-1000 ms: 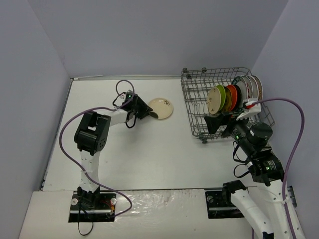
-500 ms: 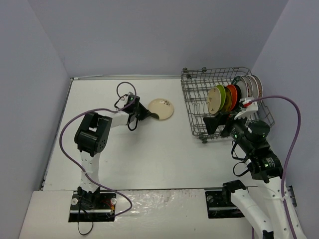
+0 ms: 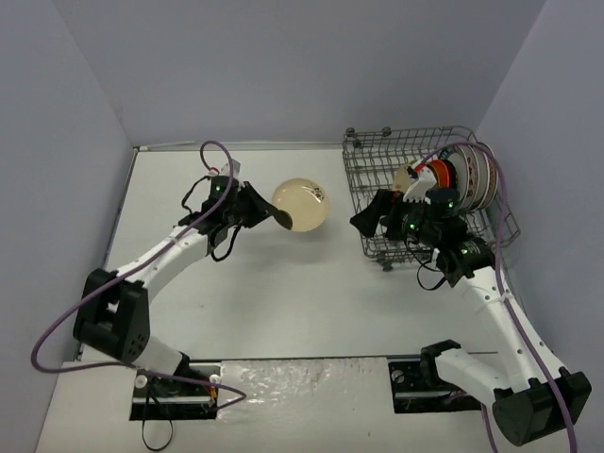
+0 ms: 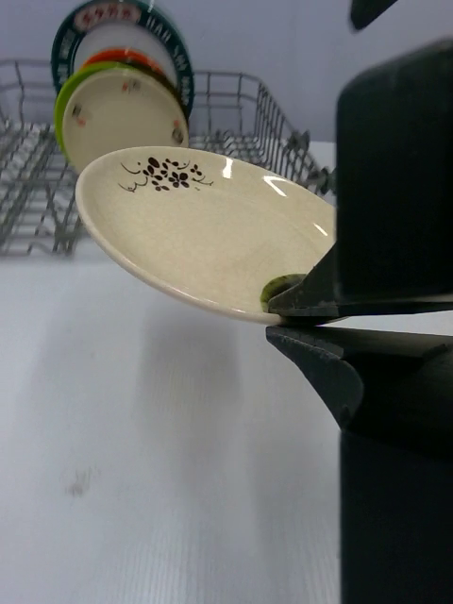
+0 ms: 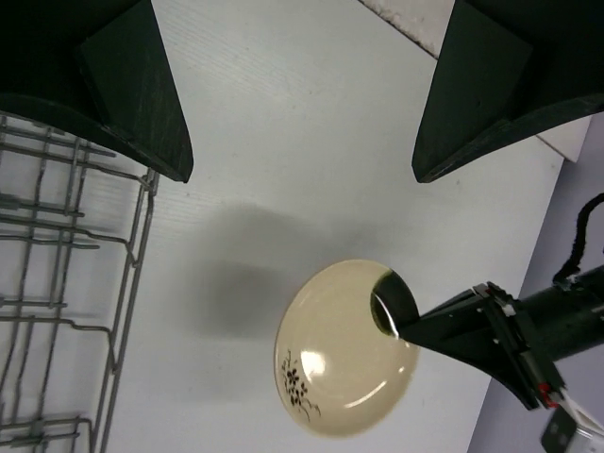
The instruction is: Load the plates into the dish rack
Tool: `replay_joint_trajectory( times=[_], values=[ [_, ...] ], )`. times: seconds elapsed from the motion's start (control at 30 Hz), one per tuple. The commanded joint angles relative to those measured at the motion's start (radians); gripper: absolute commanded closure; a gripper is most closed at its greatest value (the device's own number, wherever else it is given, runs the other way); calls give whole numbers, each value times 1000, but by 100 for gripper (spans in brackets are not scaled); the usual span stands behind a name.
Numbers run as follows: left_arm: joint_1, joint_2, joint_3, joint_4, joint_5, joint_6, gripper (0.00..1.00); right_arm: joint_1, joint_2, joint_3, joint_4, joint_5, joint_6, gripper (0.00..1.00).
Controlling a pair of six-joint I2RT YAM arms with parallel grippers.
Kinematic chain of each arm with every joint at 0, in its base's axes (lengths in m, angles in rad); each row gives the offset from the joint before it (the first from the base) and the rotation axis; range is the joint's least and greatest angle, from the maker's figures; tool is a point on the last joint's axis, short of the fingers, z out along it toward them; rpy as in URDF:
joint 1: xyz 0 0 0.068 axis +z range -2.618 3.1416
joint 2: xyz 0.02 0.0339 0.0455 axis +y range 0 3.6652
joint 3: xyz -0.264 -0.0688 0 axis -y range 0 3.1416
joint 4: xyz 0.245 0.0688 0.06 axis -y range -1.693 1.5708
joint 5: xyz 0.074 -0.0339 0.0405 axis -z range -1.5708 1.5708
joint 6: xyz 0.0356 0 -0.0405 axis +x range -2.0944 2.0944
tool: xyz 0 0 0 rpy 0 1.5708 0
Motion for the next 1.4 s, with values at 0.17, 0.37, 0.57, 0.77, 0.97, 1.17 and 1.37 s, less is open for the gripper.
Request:
replay_joint_trajectory(
  times=[0.17, 0.37, 0.57, 0.77, 0.97, 1.17, 1.37],
  values=[
    [-63, -267, -11, -1, 131, 74, 100, 155, 144, 67, 233, -39, 99, 6],
    [-76, -352, -33, -15, 146, 86, 100, 169, 184, 65, 283, -34, 112, 14],
    [-78, -387, -35, -32, 149, 99, 100, 175, 195, 56, 303, -35, 119, 36],
    [-81, -375, -47, -32, 165, 100, 100, 178, 181, 50, 322, -35, 125, 76],
    [-81, -363, -37, -113, 124, 129, 83, 177, 151, 44, 319, -1, 99, 100],
    [-78, -382, -21, -303, -13, 226, 24, 171, 119, 120, 175, 184, -43, 100],
    [-63, -458, 5, -585, -286, 411, 3, 155, 128, 216, 59, 649, -303, 100]
  ],
)
